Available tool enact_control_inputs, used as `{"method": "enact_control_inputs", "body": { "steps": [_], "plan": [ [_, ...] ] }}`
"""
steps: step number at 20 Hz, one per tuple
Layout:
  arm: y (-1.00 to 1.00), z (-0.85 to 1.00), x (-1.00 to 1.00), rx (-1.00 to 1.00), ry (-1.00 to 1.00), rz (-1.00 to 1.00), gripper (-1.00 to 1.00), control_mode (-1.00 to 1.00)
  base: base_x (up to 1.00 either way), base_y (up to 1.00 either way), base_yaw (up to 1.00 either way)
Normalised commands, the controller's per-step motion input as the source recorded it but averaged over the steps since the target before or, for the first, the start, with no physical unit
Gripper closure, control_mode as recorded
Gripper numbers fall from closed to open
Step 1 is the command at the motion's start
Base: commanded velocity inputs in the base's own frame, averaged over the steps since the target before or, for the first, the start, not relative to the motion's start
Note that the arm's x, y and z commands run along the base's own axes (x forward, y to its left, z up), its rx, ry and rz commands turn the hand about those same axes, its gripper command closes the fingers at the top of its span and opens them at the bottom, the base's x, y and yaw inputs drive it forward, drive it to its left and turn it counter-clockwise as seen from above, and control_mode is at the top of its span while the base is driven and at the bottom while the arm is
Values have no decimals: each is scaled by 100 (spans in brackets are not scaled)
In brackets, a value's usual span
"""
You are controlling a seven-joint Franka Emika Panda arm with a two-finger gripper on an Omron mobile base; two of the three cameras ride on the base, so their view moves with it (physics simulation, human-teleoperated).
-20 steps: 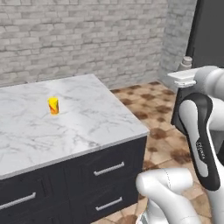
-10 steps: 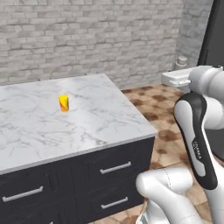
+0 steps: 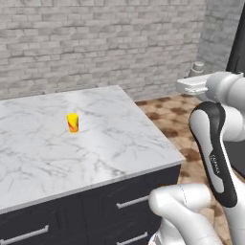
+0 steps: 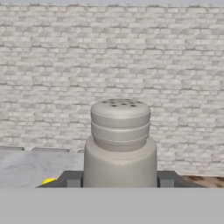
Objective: Move the shaker and mustard from the cabinet to the dining counter.
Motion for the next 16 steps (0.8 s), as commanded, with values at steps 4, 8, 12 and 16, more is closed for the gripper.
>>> {"method": "enact_control_inputs", "body": {
  "steps": [4, 8, 12, 16],
  "plan": [
    [0, 0, 0, 0, 0, 0, 100, 100, 58, 0, 3],
    [0, 0, 0, 0, 0, 0, 100, 100, 59, 0, 3],
    [0, 0, 0, 0, 0, 0, 100, 100, 46, 0, 4],
    [0, 0, 0, 0, 0, 0, 100, 100, 33, 0, 2]
  ]
}}
